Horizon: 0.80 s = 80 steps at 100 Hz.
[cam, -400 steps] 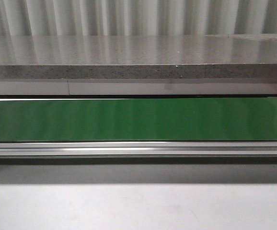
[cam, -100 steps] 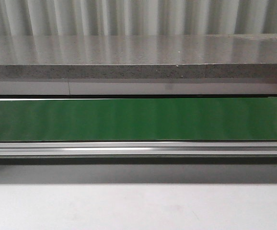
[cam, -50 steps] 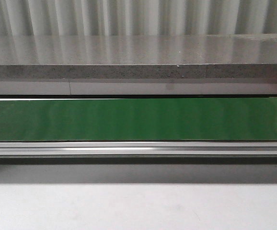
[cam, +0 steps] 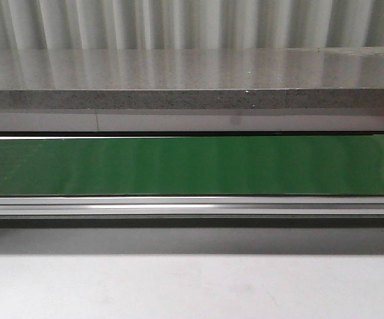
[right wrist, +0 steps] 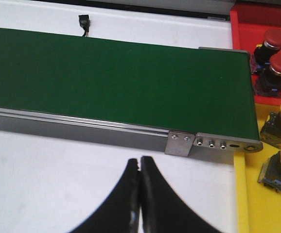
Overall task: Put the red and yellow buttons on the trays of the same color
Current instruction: 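Grasp a yellow button from the pile with the left gripper, then carry the yellow button onto the belt and open the left gripper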
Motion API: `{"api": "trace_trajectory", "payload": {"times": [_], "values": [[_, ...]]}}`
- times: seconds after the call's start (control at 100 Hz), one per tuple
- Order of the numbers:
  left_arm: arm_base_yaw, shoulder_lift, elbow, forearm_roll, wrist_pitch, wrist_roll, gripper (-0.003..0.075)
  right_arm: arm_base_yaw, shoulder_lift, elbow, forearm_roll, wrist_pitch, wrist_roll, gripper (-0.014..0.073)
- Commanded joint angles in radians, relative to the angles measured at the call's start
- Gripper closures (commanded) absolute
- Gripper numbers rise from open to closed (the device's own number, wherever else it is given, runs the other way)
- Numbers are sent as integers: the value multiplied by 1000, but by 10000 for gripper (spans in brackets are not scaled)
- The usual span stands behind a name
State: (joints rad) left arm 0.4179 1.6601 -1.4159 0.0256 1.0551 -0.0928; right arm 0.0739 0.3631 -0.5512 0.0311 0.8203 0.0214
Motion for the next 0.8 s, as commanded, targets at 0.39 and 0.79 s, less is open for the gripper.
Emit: {"api": "trace_trajectory", "payload": {"times": [0.39, 0.79], "values": [[-258, -118, -15, -33, 77, 7, 481, -1, 7, -24, -2, -66, -10, 661], [-309, -108, 26, -95, 4, 7, 481, -1, 7, -24, -2, -66, -10, 661]]}}
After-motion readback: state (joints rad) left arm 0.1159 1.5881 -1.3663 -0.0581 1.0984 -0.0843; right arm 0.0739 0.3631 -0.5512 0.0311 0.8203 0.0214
